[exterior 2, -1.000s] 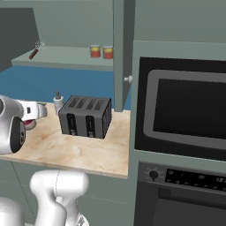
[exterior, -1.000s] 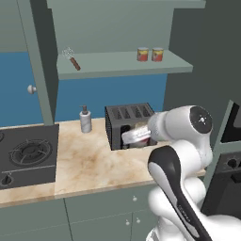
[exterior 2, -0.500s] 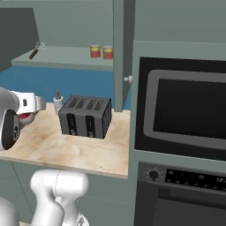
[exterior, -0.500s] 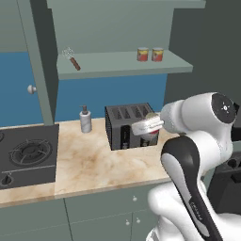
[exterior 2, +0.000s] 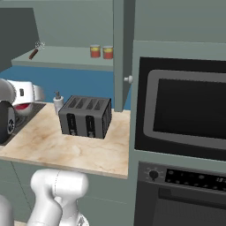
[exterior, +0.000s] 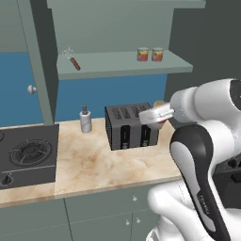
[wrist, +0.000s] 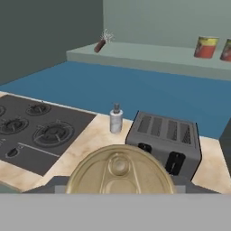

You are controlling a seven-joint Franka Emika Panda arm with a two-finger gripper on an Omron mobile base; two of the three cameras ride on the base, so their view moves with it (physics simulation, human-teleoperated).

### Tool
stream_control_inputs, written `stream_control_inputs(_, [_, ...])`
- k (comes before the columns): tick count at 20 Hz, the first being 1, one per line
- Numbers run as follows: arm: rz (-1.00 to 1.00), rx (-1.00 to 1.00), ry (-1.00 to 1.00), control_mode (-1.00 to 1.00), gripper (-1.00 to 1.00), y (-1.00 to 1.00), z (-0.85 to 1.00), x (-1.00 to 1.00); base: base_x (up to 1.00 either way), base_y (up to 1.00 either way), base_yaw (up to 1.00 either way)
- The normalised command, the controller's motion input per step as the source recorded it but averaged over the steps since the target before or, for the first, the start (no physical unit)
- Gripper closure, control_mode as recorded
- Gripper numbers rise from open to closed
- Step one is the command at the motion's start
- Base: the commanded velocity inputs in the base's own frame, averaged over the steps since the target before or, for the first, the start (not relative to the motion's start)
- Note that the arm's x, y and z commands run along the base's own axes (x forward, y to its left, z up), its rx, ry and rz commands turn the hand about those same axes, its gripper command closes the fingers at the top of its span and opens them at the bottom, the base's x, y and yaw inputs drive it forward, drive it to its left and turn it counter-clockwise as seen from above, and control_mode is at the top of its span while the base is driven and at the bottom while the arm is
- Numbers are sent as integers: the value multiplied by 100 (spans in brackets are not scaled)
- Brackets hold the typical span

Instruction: Pick the cans from the counter and place them in their designated side in the cabinet.

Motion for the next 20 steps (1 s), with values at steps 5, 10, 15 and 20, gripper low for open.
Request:
stream_control_inputs(5, [0, 0, -8, -100, 100, -7, 17, 3, 0, 0, 0])
stream_control_inputs(10, [0, 0, -8, -100, 100, -10, 14, 11, 0, 0, 0])
stream_control_inputs(15, [0, 0, -9, -100, 100, -10, 17, 13, 0, 0, 0])
stream_control_inputs(20, [0, 0, -6, -100, 100, -7, 14, 17, 0, 0, 0])
